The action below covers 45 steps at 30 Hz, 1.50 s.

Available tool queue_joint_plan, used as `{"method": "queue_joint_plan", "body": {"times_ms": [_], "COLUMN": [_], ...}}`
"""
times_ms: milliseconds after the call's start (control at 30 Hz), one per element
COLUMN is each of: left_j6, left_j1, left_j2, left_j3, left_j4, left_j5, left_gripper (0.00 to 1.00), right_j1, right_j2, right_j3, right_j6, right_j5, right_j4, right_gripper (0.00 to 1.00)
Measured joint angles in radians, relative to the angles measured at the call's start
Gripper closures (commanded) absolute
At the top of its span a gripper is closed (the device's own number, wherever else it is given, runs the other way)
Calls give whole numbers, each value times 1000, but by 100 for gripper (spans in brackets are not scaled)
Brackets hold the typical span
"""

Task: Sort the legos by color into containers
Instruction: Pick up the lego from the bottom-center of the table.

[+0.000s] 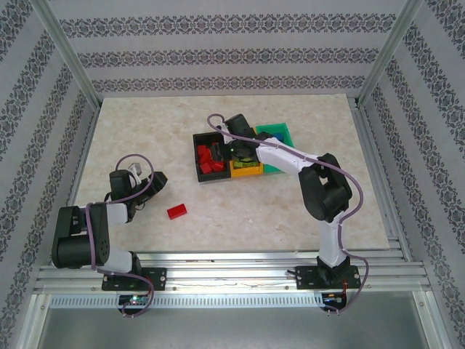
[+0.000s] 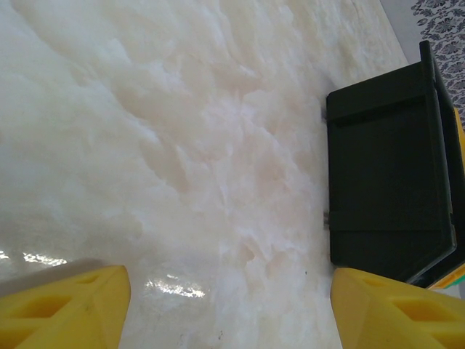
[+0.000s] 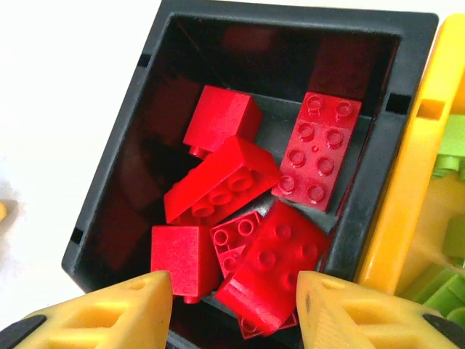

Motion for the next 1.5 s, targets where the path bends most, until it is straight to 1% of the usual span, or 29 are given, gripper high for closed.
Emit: {"method": "queue_joint_plan", "body": {"times_ms": [233,467,667,833,1000,1067,1200,1333,1500], "left_j6": [-3,-3,-3,-3,-4,-6,-6,-6,-6], "left_j1": [0,0,1,2,2,2,2,2,2], "left_j2": [3,6,10,13,17,18,19,19,21], "left_j3": [0,0,0,0,1,1,1,1,1], "left_j4": [5,11,17,22,27,30,31,32,35], "left_j5": [1,6,12,15,19,19,20,20,23], "left_gripper": [27,26,26,26,26,26,26,26,26], "right_j1": [49,159,240,275,293,301,327,355,383], "right_j2": [-51,-75,-75,-68,-61,-57,-51,-40,-26], "right_j3": [-72,-129,-138,-123,-101,-95,-93,-90,-85], "right_j6": [-30,-80,-150,-204,-245,-267,-317,-364,-423], "right_j5": [0,0,-4,-8,-22,-48,-81,-71,-43], "right_j4": [2,-11,-39,-70,-77,-79,-74,-68,-53], "right_gripper": [50,50,49,47,41,37,35,34,29]}}
